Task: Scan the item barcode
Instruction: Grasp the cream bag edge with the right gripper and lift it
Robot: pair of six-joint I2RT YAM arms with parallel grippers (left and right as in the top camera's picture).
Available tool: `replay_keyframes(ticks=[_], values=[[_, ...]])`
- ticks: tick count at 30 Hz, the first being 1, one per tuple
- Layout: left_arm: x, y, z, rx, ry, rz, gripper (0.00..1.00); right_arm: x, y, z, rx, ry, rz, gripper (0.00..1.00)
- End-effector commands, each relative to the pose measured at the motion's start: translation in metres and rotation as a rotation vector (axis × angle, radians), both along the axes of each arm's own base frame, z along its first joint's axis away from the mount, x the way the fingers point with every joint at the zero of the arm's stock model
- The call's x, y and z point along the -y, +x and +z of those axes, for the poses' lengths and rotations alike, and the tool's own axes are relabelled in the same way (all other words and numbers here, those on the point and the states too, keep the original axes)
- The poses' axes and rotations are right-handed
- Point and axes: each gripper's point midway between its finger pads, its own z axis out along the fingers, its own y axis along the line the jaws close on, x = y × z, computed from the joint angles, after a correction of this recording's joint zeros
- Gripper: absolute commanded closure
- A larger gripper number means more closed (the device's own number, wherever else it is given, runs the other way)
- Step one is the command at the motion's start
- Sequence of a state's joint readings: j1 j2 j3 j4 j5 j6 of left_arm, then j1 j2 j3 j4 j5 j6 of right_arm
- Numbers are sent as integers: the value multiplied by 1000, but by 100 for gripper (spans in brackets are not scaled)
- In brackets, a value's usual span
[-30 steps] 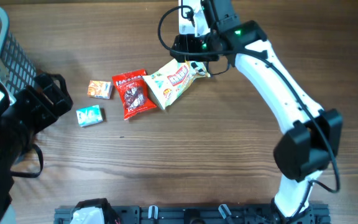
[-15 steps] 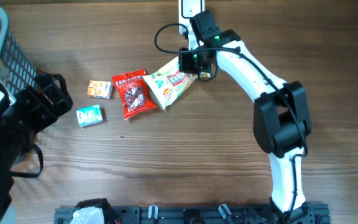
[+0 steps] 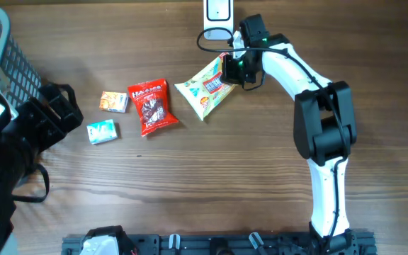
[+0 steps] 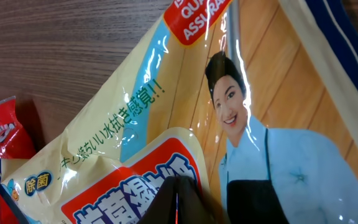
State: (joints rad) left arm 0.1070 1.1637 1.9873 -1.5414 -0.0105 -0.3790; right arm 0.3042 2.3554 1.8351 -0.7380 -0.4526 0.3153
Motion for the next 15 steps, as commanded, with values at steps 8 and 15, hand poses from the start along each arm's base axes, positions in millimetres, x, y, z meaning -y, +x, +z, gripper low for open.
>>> replay_keyframes(ticks=[8,15], values=[[-3,-1,3,12,9,11,0,1,-4,105,213,10,99,96],[-3,-1,3,12,9,11,0,-55,-28,121,221,208,242,96]])
